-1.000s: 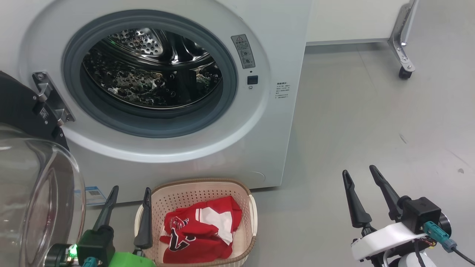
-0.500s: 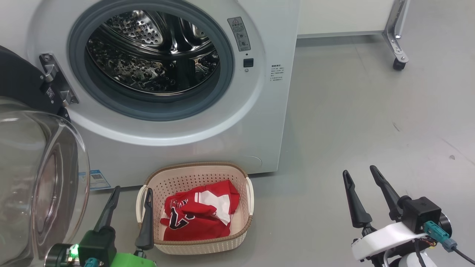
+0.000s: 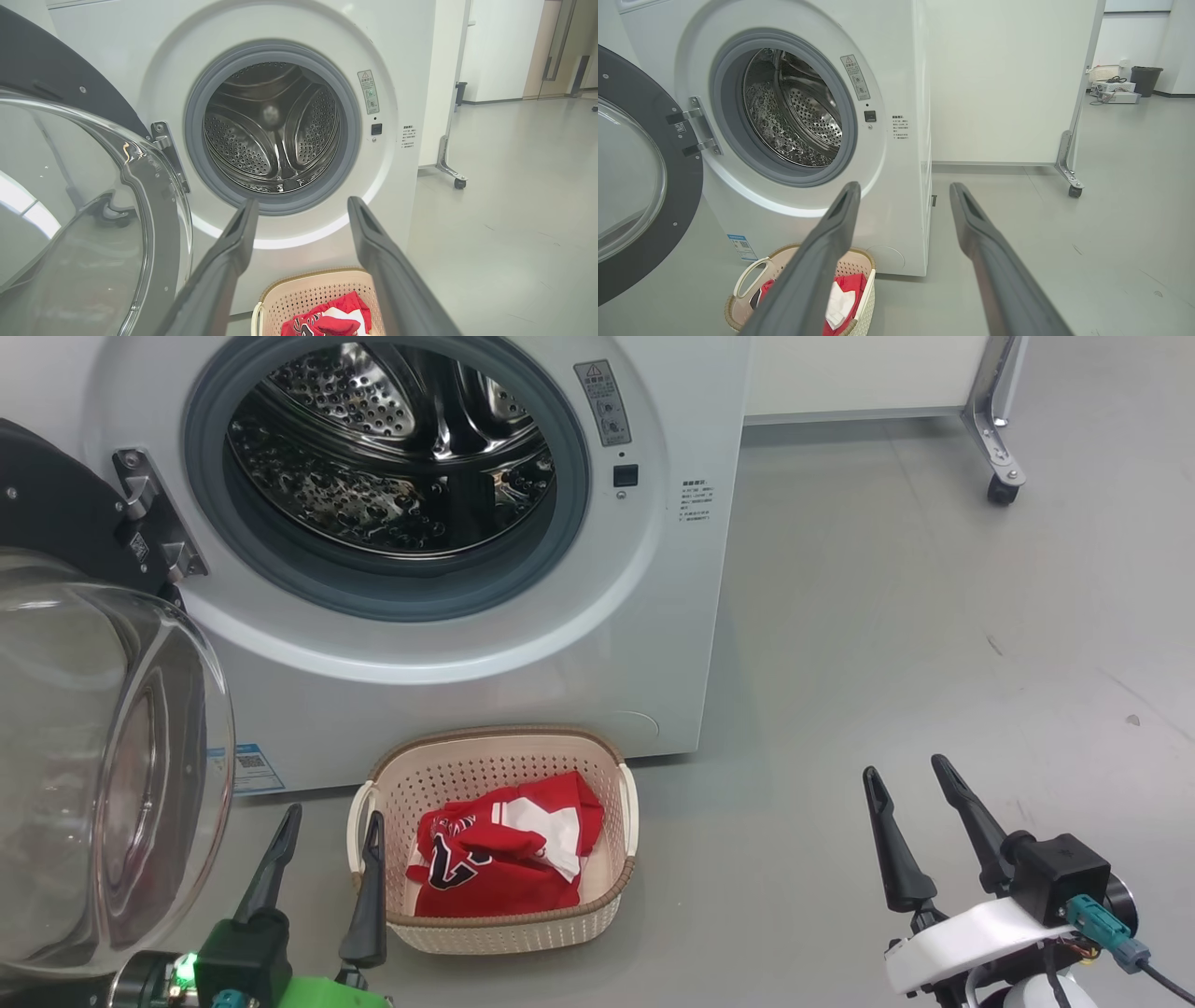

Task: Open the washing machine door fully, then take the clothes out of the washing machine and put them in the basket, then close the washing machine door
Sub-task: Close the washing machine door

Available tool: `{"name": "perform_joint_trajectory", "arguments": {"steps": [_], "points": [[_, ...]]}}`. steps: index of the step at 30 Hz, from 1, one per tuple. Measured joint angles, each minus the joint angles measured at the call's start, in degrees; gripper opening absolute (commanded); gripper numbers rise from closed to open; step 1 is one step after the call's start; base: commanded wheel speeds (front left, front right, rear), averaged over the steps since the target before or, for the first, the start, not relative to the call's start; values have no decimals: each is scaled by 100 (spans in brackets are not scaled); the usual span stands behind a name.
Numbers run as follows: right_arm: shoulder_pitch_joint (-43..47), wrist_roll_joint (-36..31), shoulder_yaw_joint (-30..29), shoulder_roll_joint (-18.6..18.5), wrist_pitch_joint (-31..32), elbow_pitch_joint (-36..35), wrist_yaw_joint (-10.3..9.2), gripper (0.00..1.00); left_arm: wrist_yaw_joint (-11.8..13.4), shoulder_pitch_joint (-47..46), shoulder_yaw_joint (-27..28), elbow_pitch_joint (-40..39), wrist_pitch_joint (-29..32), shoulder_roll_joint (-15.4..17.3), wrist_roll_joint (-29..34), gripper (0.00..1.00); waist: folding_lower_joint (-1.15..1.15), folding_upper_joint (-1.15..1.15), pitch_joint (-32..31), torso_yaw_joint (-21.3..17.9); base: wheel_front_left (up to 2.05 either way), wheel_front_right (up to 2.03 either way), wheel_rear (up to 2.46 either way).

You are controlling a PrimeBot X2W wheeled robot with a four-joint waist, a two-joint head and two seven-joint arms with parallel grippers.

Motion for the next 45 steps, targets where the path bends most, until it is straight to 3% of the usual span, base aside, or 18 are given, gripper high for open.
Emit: {"name": "perform_joint_trajectory", "arguments": {"steps": [13,23,45], "points": [[37,1,-40,-30,0,-23,-48,100,0,31,-15,-65,51,3,7,100,0,0,11,100,-2,2,0],[97,5,-105,-83,0,-93,-100,100,0,30,-46,-89,101,2,8,100,0,0,15,397,0,0,0],[204,9,-108,-149,7,-176,-99,100,47,45,88,-93,92,-7,33,100,0,0,-28,1758,0,0,0]]}}
